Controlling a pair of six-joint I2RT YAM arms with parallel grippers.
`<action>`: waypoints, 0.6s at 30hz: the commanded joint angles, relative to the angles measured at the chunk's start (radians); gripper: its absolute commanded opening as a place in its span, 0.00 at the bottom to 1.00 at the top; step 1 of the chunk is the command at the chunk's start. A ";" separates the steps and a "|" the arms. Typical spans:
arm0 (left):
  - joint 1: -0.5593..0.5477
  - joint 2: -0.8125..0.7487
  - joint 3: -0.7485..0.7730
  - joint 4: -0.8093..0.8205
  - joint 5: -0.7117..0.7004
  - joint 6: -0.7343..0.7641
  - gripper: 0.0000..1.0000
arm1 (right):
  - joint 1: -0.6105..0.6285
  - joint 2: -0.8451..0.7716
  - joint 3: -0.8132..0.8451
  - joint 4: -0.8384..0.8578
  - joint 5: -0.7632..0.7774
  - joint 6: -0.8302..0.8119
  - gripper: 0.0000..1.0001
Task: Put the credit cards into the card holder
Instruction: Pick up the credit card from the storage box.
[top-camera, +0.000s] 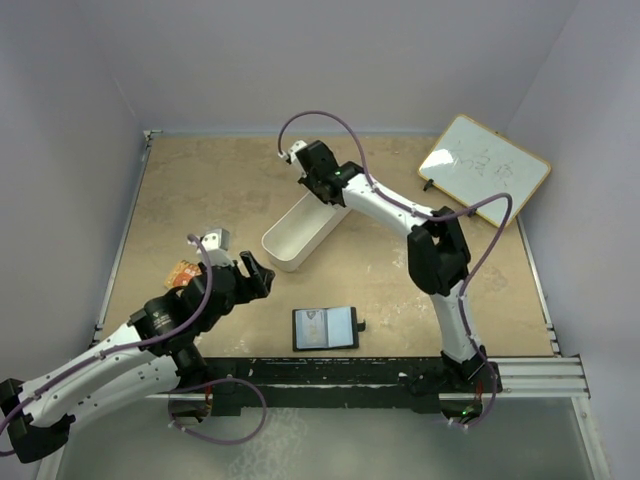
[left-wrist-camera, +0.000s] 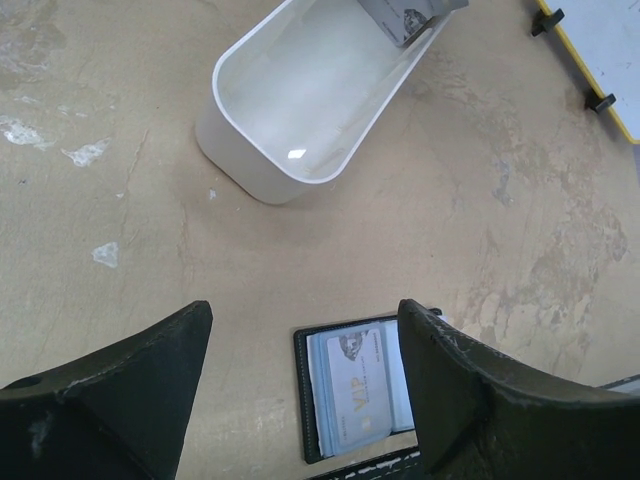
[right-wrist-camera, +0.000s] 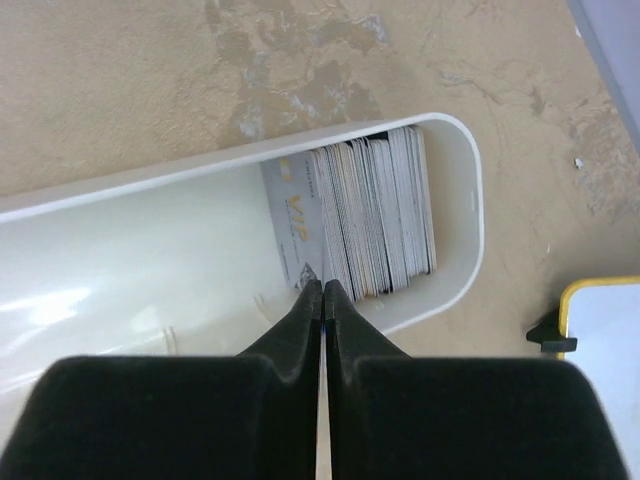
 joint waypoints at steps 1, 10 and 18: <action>-0.005 0.018 0.012 0.071 0.044 0.023 0.71 | 0.011 -0.155 -0.044 -0.023 -0.060 0.066 0.00; -0.005 0.092 0.067 0.084 0.092 -0.069 0.69 | 0.047 -0.385 -0.201 -0.078 -0.179 0.291 0.00; -0.005 0.086 0.039 0.213 0.152 -0.175 0.65 | 0.053 -0.703 -0.557 0.100 -0.452 0.565 0.00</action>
